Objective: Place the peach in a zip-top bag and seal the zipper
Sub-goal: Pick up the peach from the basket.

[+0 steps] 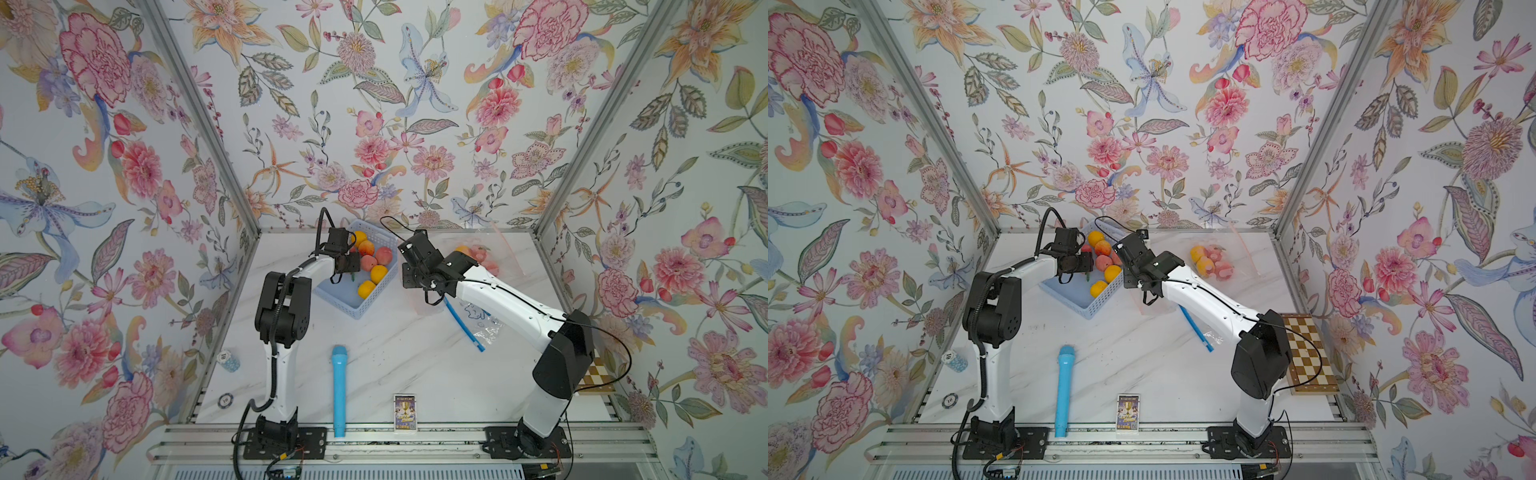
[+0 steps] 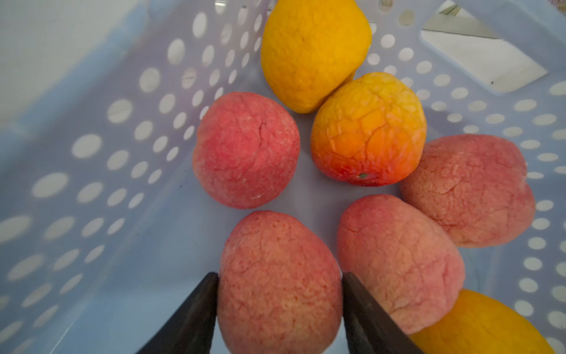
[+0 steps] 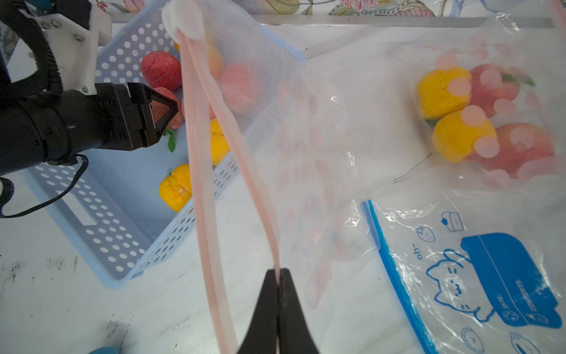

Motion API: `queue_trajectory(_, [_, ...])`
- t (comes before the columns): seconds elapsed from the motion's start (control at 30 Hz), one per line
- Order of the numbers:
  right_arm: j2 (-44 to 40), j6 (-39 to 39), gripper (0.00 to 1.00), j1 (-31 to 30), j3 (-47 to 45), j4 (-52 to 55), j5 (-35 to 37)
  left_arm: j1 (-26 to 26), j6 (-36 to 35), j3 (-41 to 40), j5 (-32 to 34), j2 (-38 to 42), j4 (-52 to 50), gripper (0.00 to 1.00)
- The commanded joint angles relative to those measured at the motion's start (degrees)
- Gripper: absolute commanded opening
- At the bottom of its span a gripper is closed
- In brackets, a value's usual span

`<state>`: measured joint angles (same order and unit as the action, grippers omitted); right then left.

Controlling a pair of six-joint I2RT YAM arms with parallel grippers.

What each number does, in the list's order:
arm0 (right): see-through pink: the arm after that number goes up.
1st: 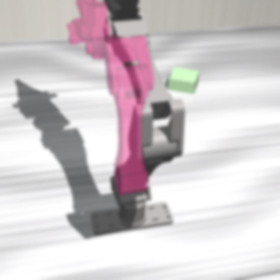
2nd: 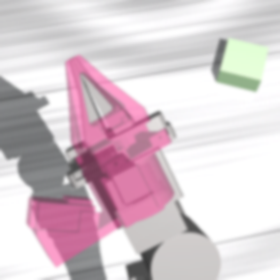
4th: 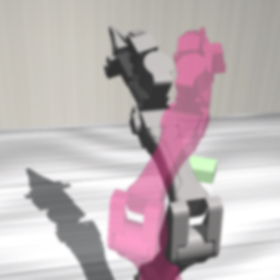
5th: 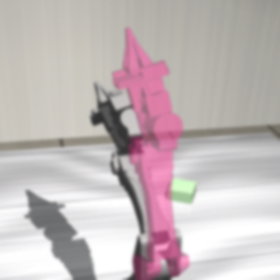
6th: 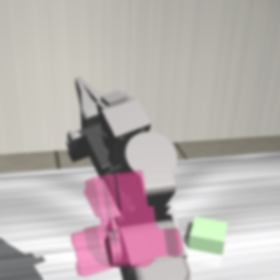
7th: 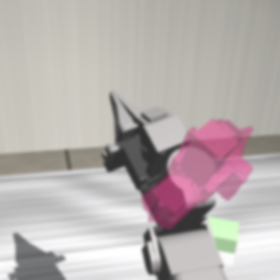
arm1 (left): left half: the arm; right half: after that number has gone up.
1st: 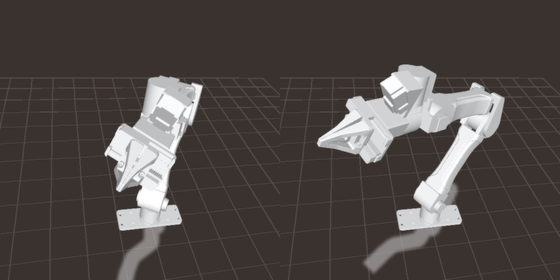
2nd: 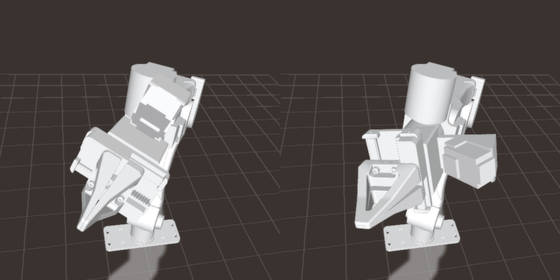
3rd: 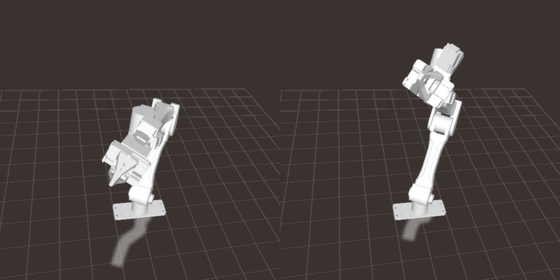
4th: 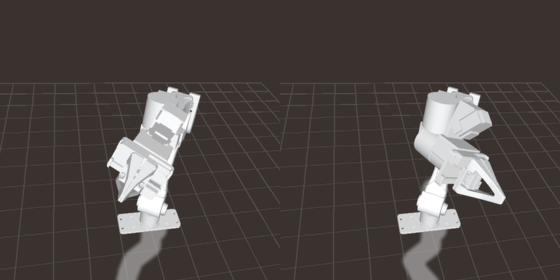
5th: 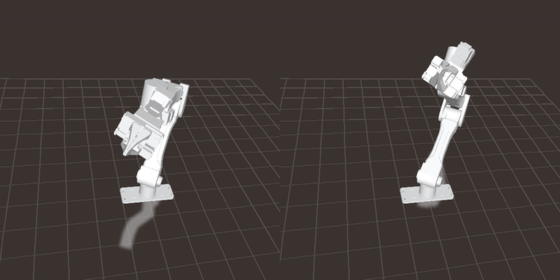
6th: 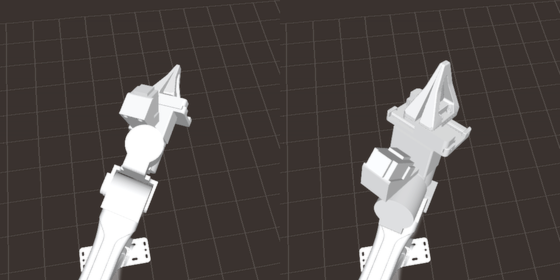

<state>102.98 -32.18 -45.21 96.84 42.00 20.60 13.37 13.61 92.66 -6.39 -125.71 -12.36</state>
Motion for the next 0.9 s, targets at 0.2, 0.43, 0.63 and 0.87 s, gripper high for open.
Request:
queue_trajectory(0.2, [1.8,-0.8,0.0,1.2,0.9,0.1,-2.6,-0.6,1.7,-7.5,-2.9,7.8,4.7,0.4])
queue_trajectory(0.43, [1.2,-0.8,0.0,2.7,-1.0,-2.6,-6.5,-0.6,5.6,-17.6,-9.2,20.8,12.1,0.4])
queue_trajectory(0.63, [0.6,-0.9,0.0,4.6,-2.7,-5.5,-11.2,0.7,10.5,-28.0,-14.4,33.9,19.7,0.38])
queue_trajectory(0.87, [-0.2,-1.0,0.0,5.9,-4.3,-9.2,-16.8,6.2,14.8,-36.2,-16.3,45.8,27.2,0.36])
